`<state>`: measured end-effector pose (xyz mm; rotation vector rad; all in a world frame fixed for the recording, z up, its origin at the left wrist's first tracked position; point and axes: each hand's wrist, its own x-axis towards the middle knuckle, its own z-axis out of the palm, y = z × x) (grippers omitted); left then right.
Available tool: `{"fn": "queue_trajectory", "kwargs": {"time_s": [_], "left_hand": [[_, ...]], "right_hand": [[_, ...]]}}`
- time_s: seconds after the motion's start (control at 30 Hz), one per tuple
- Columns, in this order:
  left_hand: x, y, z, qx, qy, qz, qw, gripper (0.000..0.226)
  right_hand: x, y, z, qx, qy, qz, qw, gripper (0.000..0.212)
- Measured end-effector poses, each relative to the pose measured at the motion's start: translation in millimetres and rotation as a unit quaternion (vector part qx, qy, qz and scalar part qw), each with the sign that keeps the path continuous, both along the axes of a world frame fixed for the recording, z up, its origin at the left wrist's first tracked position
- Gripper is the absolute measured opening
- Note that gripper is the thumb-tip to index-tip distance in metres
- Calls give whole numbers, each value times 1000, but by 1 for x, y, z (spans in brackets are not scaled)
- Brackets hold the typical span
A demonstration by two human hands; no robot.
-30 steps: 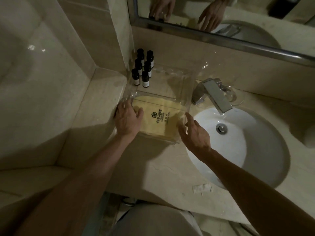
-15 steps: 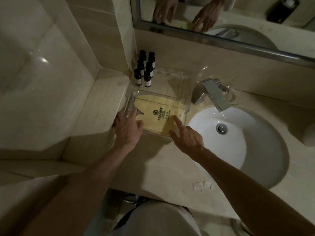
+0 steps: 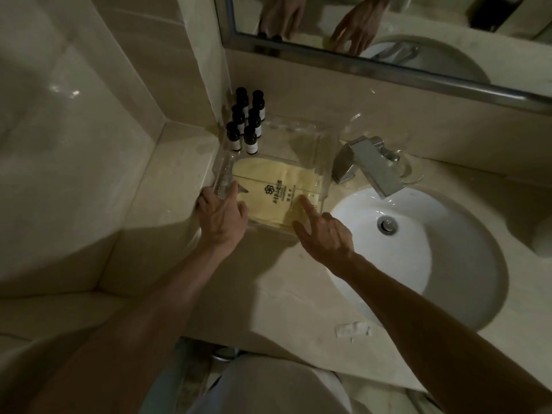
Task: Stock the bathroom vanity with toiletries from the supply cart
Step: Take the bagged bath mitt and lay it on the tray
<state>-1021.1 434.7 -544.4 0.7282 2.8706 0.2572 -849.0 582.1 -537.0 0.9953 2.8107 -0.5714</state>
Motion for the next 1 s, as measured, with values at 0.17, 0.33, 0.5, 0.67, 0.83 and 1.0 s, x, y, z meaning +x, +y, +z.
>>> {"fn": "queue_trajectory", "kwargs": {"time_s": [0.17,0.33,0.5,0.67,0.83,1.0], "left_hand": [[-4,10,3,5,-7,5,1000,45],[-7,15,2,6,-8,6,1000,48],[-9,8,-7,31,-22,-2,999,53],[-7,2,-8,50,-53,4,997,59],[4,-16,-4,100,-66,2,993,61],[6,-29,-9,104,-53,-22,993,54]], "right_hand": [[-7,9,-4,-9,-1,-5,1000,63],[-7,10,-7,19,-4,10,1000,63],[-4,17,-7,53,-23,45,997,66],[5,20,-7,64,-7,74,995,71],[15,15,5,39,-11,57,998,65],[27,-1,7,41,-46,106,992,64]]}}
